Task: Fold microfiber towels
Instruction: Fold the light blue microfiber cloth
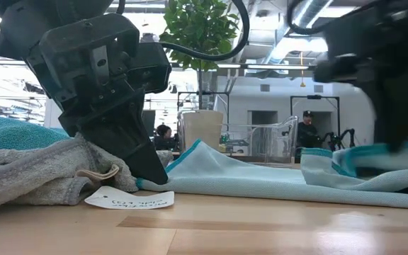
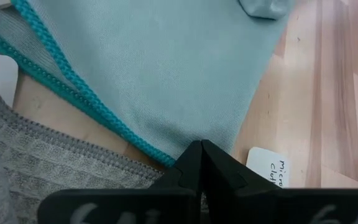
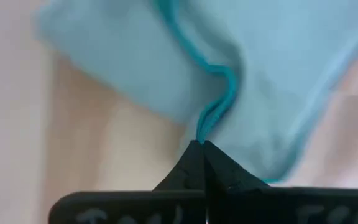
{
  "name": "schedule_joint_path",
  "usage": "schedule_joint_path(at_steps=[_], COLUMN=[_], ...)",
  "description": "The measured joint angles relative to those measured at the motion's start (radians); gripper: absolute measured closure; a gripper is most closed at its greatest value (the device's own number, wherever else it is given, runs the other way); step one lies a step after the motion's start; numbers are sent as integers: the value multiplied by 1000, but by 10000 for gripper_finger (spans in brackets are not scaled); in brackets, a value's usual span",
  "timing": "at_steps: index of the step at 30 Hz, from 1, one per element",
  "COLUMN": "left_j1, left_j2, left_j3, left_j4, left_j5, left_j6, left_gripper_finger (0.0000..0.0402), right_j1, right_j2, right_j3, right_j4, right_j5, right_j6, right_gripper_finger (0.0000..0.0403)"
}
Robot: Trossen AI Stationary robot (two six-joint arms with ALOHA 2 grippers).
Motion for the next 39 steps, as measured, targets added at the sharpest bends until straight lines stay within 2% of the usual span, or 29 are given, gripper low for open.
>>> schedule_joint_path(at_steps=[5,16,26,33,39], left_j1=[0,0,4,10,10], left_j2=[0,0,0,0,0], left_j3=[0,0,0,1,1], left_j4=[-1,-4,-9,-12,-12], left_j5=[-7,-18,-17,-16,-17], left_j6=[0,0,0,0,0], left_gripper_finger=[401,401,401,401,401], right_j1=[-62,-196,-231,-244,-292], right_j2=[-2,-2,4,4,-69], right_j3=[54,64,64,65,130], right_j4=[5,83,184,175,91], right_j5=[48,47,40,35,43], right_j6=[-93,-248,-332,-334,-234], right_gripper_finger=[376,375,353,288,220])
